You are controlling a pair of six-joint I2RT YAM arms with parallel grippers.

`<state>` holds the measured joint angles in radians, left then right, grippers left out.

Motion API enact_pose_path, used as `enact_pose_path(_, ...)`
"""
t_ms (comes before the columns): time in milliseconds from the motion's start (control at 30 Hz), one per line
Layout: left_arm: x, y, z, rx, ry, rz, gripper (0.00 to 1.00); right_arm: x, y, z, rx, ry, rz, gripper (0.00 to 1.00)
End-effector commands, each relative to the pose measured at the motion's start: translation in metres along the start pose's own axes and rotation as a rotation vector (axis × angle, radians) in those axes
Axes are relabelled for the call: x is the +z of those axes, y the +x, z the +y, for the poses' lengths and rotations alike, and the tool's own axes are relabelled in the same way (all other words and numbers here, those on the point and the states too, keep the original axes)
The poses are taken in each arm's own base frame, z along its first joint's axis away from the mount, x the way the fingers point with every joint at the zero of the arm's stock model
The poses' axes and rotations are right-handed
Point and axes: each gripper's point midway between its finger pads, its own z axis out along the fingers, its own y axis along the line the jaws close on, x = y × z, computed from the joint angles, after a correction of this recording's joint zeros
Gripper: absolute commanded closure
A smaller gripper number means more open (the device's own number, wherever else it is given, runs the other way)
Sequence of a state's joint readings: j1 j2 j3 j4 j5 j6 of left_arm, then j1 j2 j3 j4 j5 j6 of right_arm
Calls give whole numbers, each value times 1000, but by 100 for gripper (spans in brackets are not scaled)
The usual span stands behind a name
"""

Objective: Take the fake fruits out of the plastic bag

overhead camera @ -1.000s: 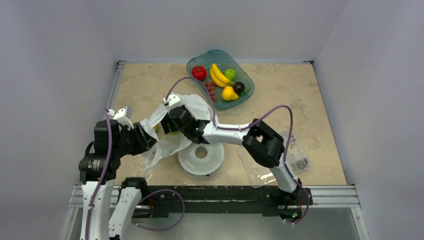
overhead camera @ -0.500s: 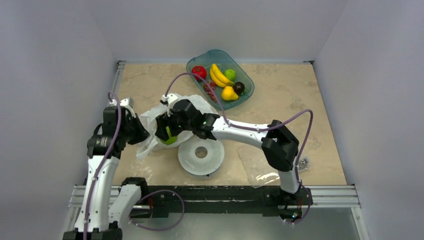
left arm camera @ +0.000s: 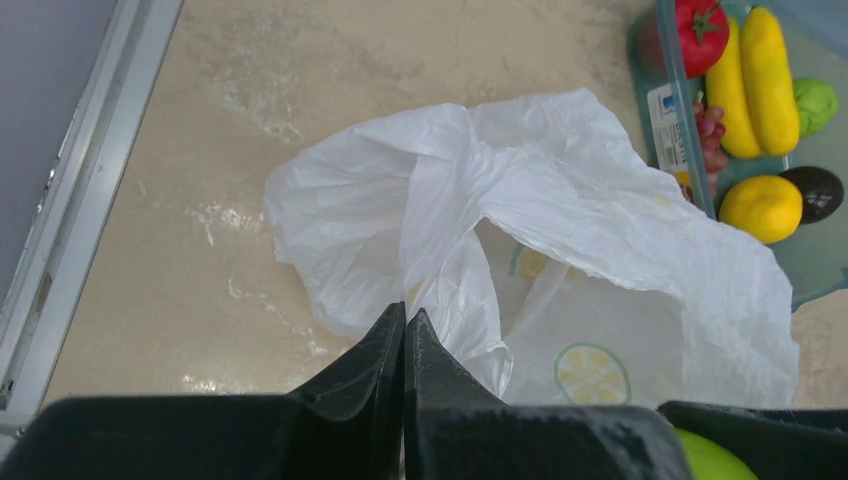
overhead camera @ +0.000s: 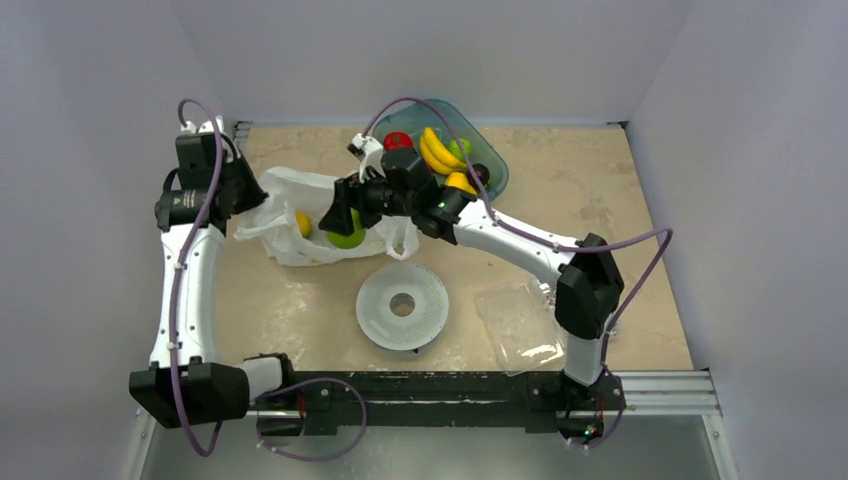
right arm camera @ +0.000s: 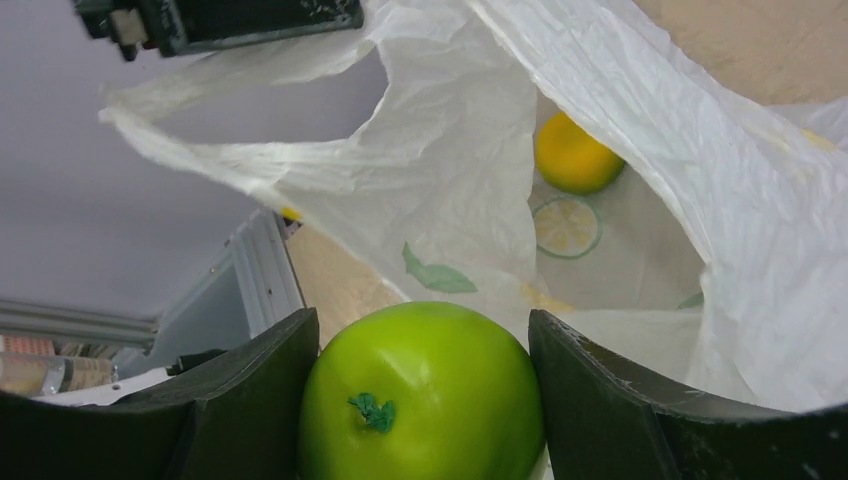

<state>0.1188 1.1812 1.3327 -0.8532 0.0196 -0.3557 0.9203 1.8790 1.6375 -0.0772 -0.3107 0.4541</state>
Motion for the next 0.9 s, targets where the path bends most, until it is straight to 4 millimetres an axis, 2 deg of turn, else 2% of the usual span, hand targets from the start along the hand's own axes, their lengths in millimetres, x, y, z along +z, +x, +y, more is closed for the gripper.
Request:
enact_pose_path(0, -12, -56, -14, 16, 89, -124, 100, -48, -70, 47, -61, -90, -151, 100)
enact_pose_path(100, -16, -64, -27, 53, 165, -149, 100, -65, -87, 49, -76, -86, -201, 100)
enact_pose_path(200, -15, -35, -34, 57, 235, -89, 100, -76, -93, 50, -89, -83, -226, 100)
enact_pose_path(267, -11, 4, -22, 49, 216, -13, 100, -79, -92, 50, -92, -84, -234, 100)
enact_pose_path(367, -22, 54, 6, 61, 120, 57, 100, -80, -88, 50, -89, -95, -241, 100)
enact_pose_path(433, -31, 80, 28, 58, 24, 92, 100, -77, -86, 52, -85, -118, -240, 100)
enact_pose_path(533, -40, 106, 49, 72, -64, 129, 100, -69, -79, 51, -65, -139, -227, 100)
enact_pose_path(600, -48, 106, 59, 72, -130, 131, 100, -67, -76, 47, -56, -133, -231, 100)
enact_pose_path(767, -61, 116, 50, 88, -80, 208, 100, -66, -79, 27, -84, -33, -266, 100)
enact_pose_path(867, -71, 124, 53, 89, -103, 245, 100, -68, -84, 9, -107, 63, -297, 100)
